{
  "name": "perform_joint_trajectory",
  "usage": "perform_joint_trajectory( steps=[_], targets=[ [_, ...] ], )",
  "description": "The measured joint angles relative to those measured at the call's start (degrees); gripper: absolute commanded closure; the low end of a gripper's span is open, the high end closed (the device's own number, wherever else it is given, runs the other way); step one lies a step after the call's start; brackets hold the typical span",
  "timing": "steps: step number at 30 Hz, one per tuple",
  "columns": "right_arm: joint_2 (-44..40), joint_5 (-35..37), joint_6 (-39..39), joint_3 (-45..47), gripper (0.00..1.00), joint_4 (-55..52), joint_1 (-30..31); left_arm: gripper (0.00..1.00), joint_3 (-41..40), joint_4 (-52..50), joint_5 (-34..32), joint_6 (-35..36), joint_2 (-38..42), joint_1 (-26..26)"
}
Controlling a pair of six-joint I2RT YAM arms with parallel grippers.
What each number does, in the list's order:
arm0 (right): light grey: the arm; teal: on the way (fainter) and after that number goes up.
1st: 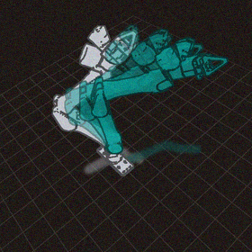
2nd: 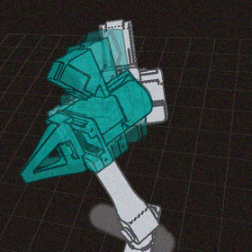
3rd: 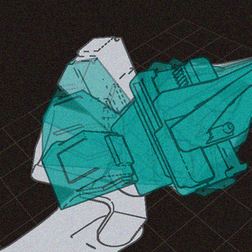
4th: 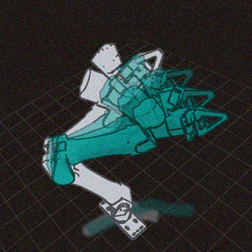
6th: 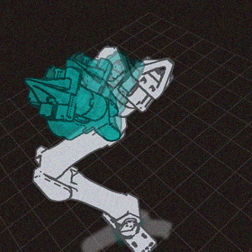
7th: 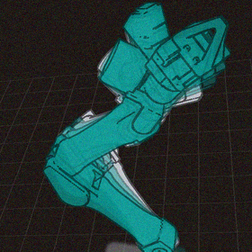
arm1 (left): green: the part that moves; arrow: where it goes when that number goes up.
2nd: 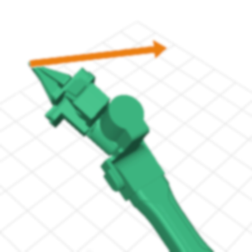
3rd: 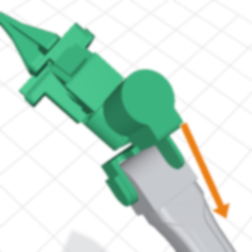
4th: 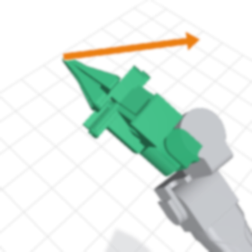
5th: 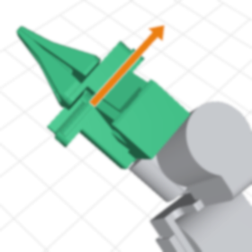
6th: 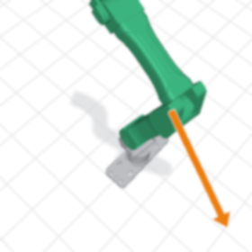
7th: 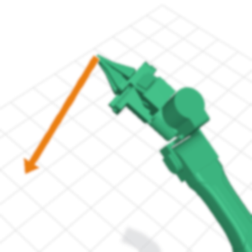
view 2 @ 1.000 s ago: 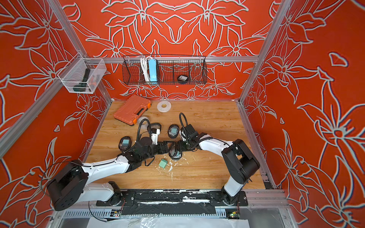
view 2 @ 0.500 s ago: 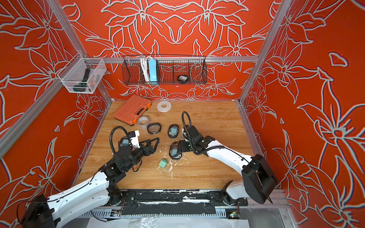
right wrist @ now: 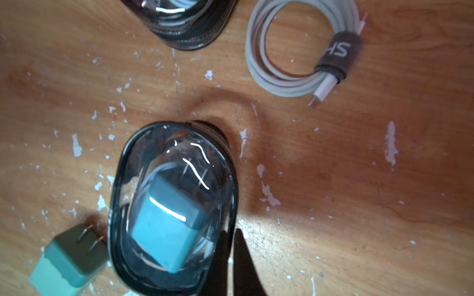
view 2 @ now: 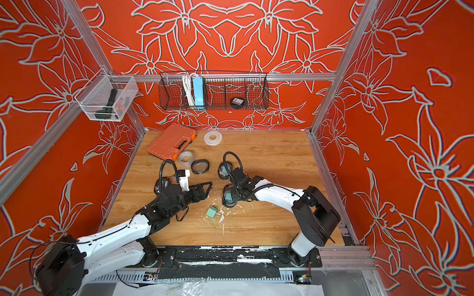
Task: Pack away charging kits
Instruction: Pick up the storage bag at the center of the board.
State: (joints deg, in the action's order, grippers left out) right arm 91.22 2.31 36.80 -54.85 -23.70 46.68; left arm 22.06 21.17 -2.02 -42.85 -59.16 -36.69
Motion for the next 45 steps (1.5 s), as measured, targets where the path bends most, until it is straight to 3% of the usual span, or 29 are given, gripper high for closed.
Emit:
perform_joint_trajectory(
  steps=[10,18,23,35,45],
  targets=[
    [-0.6,0.9,0.8,1.8,1.00,1.9,0.0,0.15,3.2,1.0,5.9,-1.6,-9.4,0.3],
    [-0.6,0.9,1.8,4.3,1.00,4.8,0.0,0.25,9.9,-1.0,13.7,-5.5,-22.8,1.4],
    [-0.6,0.9,2.6,5.4,1.00,6.1,0.0,0.24,12.3,-0.7,18.8,-6.5,-30.9,1.5],
    [-0.6,0.9,2.8,5.5,1.00,6.5,0.0,0.20,12.8,1.9,24.0,-7.4,-32.2,1.5],
    [-0.6,0.7,2.8,5.5,1.00,6.6,0.0,0.27,13.5,6.9,29.2,-8.6,-37.4,1.5]
  ],
)
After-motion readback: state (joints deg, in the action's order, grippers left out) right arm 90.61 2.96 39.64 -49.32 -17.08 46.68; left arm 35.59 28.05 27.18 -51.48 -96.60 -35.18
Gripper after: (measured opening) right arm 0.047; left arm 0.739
